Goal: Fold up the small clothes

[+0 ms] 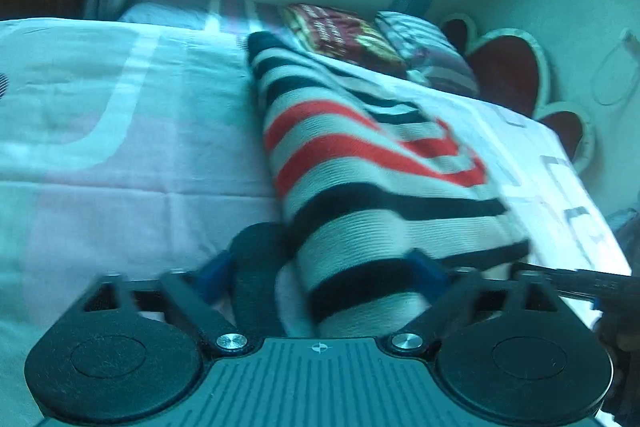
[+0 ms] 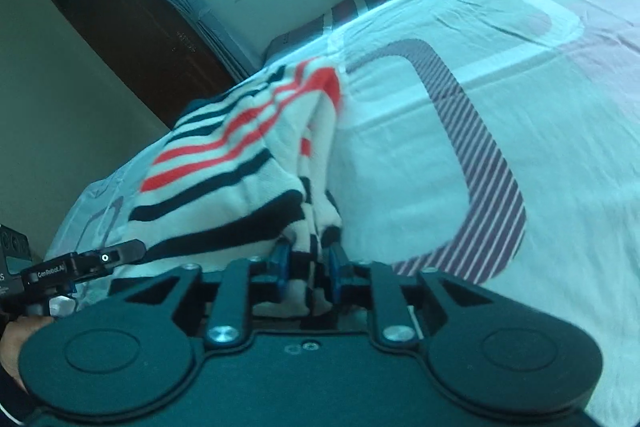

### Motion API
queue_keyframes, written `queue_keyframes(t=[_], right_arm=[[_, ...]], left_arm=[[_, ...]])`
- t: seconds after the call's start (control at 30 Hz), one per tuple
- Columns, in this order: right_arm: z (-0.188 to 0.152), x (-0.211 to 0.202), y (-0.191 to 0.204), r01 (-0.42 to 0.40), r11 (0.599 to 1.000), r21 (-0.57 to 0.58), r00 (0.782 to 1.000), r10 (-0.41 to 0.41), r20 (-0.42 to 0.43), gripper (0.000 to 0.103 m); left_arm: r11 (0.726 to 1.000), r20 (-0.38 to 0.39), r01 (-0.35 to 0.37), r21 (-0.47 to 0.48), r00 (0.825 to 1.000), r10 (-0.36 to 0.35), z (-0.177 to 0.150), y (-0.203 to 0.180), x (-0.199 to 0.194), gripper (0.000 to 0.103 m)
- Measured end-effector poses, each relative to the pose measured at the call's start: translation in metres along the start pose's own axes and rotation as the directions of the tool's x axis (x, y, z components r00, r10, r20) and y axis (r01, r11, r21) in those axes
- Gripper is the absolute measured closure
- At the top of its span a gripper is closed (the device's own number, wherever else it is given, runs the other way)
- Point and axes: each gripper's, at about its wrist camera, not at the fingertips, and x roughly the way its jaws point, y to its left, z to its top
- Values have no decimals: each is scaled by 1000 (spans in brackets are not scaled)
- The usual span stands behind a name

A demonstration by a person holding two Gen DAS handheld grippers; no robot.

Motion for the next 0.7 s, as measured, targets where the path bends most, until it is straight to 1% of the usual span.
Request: queue_keyframes(t=[0.07,0.13,0.17,0.2,0.27,0.3,0.37,0.43,0.47,0.5,0.53,0.57,0.6,0.63,0.67,0.7], right_arm=[[-1,1,-6,-20,999,26,1000,20,9,83],[3,-4,-1,-17,999,27,1000,17,-3,81],[5,-9,3,-28,1000,14,1000,28,-5,82],[9,-21,7,-32,999,-6,999,32,17,82],[18,-37,22,-19,997,-80,997,26,78,82],[25,-38,30,-7,992,-125,995,19,94,82],[38,-26,46,16,979,-204,995,4,96,83],[50,-7,60,20,963,-269,996,5,93,84],[55,3,66,27,954,-299,996,-1,86,84],[59,13,71,26,945,-326,997,-3,73,84],[62,24,75,17,934,-358,999,0,47,84],[60,36,78,23,917,-398,1000,-20,12,87],[58,47,79,56,896,-441,998,-67,-9,90],[54,55,78,83,873,-480,995,-102,-13,95],[50,57,77,95,855,-509,994,-107,7,98],[47,58,78,108,844,-526,993,-116,18,99]], left_arm=[[1000,23,1,-25,1000,0,-3,3,3,0],[1000,8,-19,-15,1000,19,1,-2,1,0],[1000,5,-20,-16,1000,20,5,-3,-4,1],[1000,25,-25,-9,999,25,10,-4,-12,1],[998,91,-54,17,994,52,23,-6,-25,1],[998,101,-59,15,993,57,30,-4,-25,1],[998,86,-68,3,994,67,44,0,-17,1],[995,51,-89,42,995,87,56,-3,-3,1],[991,24,-116,69,993,115,59,-5,4,1],[987,8,-135,87,991,135,61,-7,10,1],[987,-5,-132,93,991,133,62,-8,14,1],[986,-21,-135,96,990,137,62,-9,18,1],[986,-30,-137,100,990,141,60,-8,21,1],[986,-35,-134,104,990,138,59,-8,24,1],[986,-35,-134,100,990,138,57,-6,26,1],[988,-34,-123,88,991,126,54,-3,27,1]])
